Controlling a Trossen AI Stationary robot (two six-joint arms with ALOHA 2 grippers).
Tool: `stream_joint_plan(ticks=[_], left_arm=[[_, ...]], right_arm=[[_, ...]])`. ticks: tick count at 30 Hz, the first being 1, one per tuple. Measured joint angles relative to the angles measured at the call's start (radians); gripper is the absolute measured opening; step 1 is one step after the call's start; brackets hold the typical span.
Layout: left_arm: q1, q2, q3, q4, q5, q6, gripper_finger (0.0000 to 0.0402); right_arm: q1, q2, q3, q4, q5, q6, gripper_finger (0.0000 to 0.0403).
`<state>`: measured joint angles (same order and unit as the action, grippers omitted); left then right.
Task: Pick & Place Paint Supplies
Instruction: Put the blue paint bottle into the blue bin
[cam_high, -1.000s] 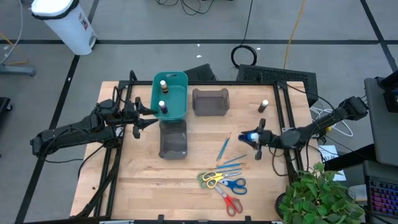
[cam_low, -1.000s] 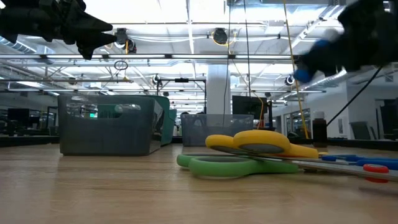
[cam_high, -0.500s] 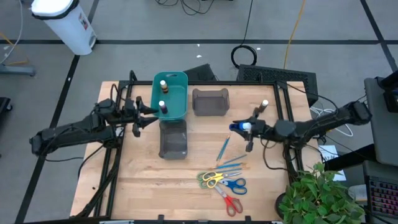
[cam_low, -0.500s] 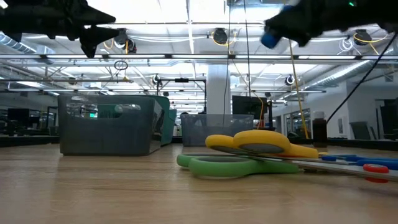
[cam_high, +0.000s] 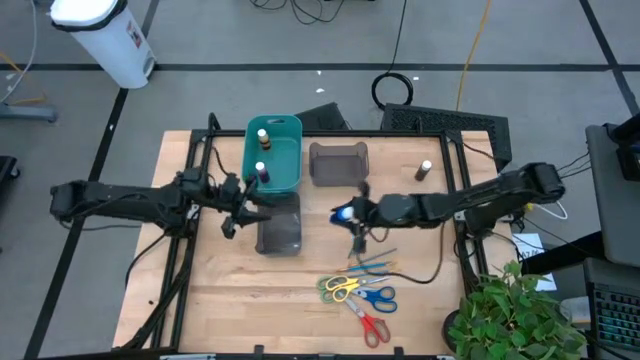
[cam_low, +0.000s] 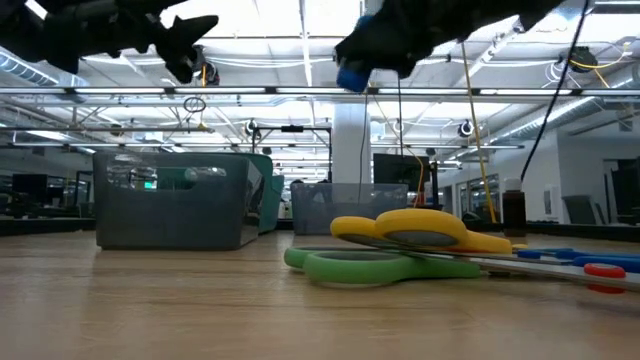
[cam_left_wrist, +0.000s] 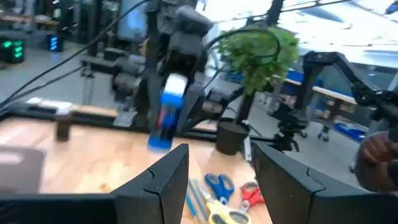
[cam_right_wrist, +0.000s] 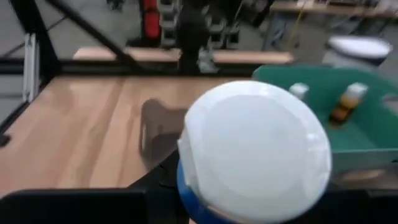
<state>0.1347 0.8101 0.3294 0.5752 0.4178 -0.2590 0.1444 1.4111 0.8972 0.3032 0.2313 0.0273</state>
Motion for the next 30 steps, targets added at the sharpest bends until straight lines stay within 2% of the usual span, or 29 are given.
stream_joint_plan(ticks=[4,6,11,16,19,21,25,30], left_arm=[[-0.058,0.114,0.0,0.122,-0.004,0.051,0.0186],[-0.089,0.171,0.0,0.163,-0.044,0.066,0.0186],[-0.171,0.316,0.01,0.207,-0.249,0.056,0.0186],[-0.222,0.457,0.101,0.209,-0.295,0.091,0.0194],[-0.236,0.533,0.195,0.168,-0.307,0.038,0.0218],[-0.247,0.583,0.262,0.083,-0.31,0.025,0.0241],[-0.267,0.677,0.371,-0.063,-0.331,0.1,0.028],[-0.274,0.753,0.434,-0.087,-0.348,0.161,0.0303]], right_arm=[[0.001,0.084,0.053,-0.01,-0.12,0.072,0.0114],[0.001,0.109,0.069,0.0,-0.148,0.089,0.0115],[0.001,0.114,0.079,0.013,-0.151,0.092,0.0115],[0.001,0.114,0.079,0.021,-0.151,0.084,0.0114],[0.001,0.114,0.079,0.021,-0.151,0.084,0.0117],[0.001,0.114,0.079,0.021,-0.151,0.084,0.0118],[0.001,0.114,0.077,0.004,-0.152,0.084,0.0115],[0.003,0.114,0.074,-0.029,-0.154,0.085,0.0117]])
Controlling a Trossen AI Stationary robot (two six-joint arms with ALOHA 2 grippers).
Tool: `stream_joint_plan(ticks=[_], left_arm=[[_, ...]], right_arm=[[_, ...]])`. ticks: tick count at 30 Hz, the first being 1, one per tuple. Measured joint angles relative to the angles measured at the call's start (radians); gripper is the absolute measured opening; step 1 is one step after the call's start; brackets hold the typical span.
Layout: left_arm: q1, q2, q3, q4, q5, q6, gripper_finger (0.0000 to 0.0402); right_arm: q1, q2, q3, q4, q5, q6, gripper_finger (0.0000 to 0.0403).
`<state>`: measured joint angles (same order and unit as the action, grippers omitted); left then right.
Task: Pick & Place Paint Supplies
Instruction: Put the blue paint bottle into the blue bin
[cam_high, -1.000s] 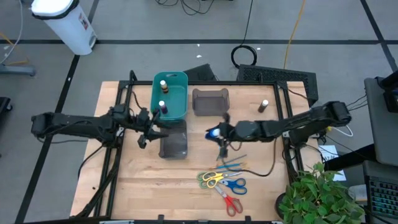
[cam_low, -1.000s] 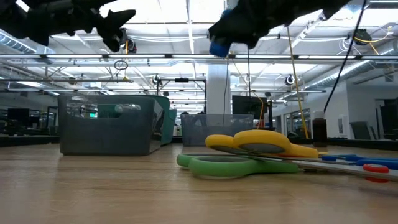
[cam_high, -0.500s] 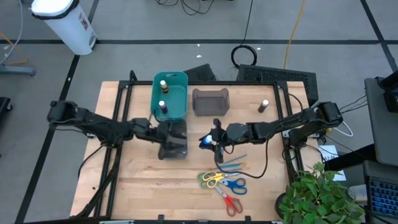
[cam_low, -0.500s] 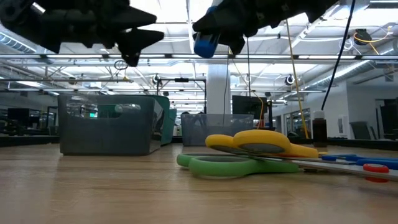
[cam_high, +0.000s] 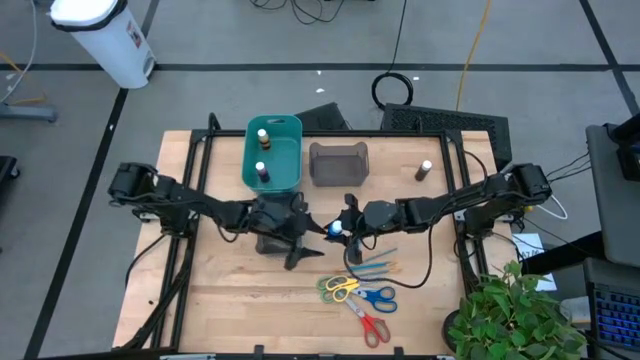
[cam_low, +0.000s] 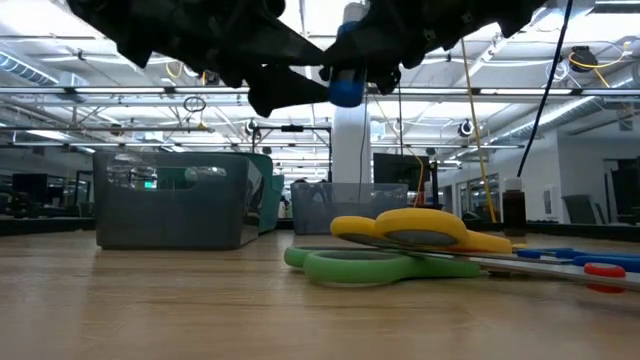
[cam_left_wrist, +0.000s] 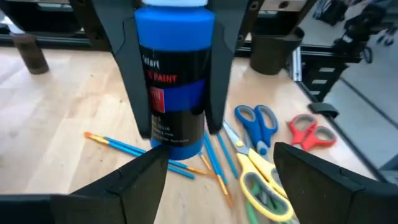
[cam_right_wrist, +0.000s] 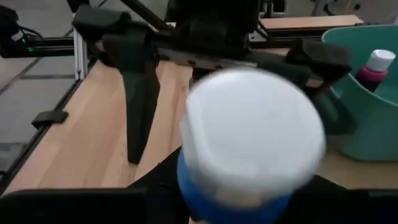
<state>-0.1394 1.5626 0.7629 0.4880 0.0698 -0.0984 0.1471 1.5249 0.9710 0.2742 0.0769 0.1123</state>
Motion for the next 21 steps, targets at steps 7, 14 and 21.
stream_joint_plan(ticks=[7,14,21], left_arm=[[0.002,0.015,0.026,0.052,-0.111,0.062,0.0301],[-0.002,0.013,0.022,0.13,-0.12,0.064,0.0286],[-0.018,0.013,0.022,0.175,-0.123,0.065,0.0274]], right_arm=[[0.005,-0.002,0.007,0.073,0.001,0.022,0.0116],[0.019,-0.002,0.006,0.103,0.001,-0.001,0.0115],[0.018,0.0,0.006,0.156,-0.001,-0.001,0.0114]])
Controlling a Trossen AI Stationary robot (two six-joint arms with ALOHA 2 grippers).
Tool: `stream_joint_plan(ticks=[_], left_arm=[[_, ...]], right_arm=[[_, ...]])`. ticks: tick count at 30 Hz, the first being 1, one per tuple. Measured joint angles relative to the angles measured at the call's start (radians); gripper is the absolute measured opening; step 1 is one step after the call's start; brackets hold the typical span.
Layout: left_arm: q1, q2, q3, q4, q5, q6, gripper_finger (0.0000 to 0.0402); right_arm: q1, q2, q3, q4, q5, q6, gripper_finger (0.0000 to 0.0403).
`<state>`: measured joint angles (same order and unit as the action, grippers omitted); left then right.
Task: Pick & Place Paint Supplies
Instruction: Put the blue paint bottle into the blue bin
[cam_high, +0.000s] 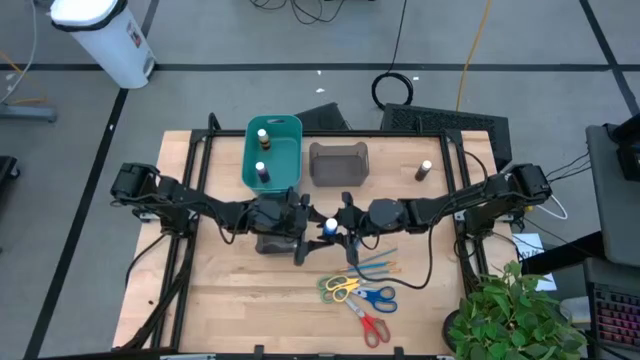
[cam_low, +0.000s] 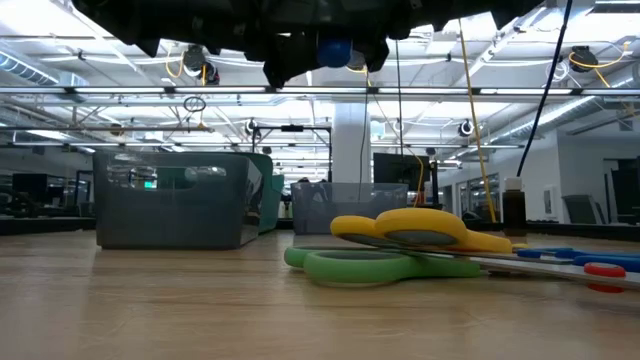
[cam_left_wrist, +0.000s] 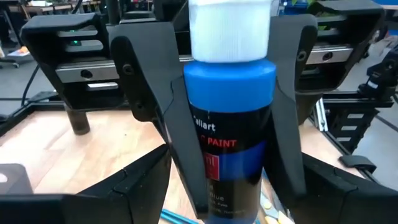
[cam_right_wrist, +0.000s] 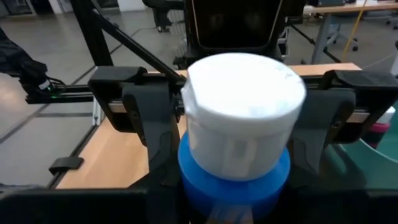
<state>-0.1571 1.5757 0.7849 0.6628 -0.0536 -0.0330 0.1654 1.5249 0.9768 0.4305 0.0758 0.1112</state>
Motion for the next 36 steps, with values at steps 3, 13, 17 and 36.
stream_joint_plan(ticks=[3,13,17,36], left_arm=[[-0.002,0.0,0.0,0.005,-0.001,0.006,0.0273],[-0.002,0.0,-0.002,-0.001,0.0,0.012,0.0174],[-0.001,-0.001,-0.002,0.005,0.032,0.01,0.0117],[0.011,-0.002,-0.002,0.077,-0.003,0.11,0.0114]], right_arm=[[0.0,0.0,0.0,0.017,0.0,0.0,0.0113],[0.0,0.0,-0.001,0.021,0.0,-0.003,0.0118],[0.0,-0.019,-0.001,0.012,-0.001,-0.029,0.0131],[0.04,-0.36,-0.315,0.135,0.182,-0.087,0.0194]])
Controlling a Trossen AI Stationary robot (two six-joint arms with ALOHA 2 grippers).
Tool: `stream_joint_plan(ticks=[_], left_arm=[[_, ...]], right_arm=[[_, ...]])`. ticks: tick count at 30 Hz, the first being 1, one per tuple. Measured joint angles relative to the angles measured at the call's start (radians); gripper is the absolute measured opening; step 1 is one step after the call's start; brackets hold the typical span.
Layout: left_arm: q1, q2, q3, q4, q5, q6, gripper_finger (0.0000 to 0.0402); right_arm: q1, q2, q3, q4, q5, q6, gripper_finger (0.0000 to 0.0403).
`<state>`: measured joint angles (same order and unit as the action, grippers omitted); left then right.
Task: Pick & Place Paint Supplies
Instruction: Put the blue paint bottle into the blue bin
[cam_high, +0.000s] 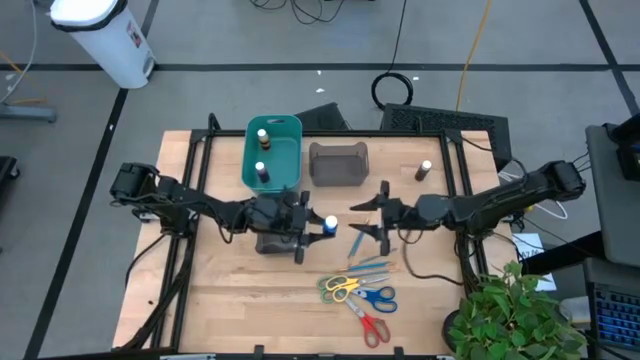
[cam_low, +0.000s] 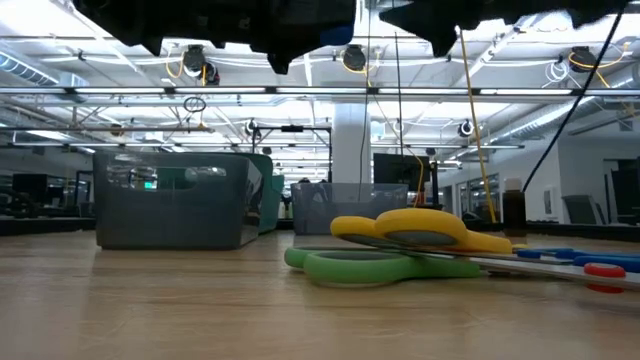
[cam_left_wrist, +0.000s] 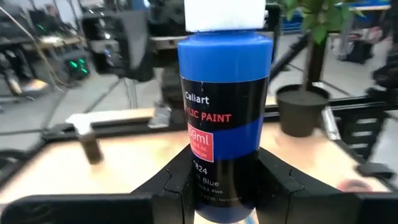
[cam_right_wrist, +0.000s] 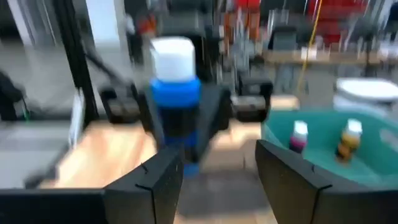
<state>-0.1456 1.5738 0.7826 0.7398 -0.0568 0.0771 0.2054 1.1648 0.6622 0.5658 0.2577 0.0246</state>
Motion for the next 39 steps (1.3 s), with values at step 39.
stream_joint_plan(ticks=[39], left_arm=[[0.096,0.012,0.0,0.034,0.084,-0.056,0.0114]], right_arm=[[-0.08,0.329,-0.019,0.53,-0.051,-0.008,0.0243]])
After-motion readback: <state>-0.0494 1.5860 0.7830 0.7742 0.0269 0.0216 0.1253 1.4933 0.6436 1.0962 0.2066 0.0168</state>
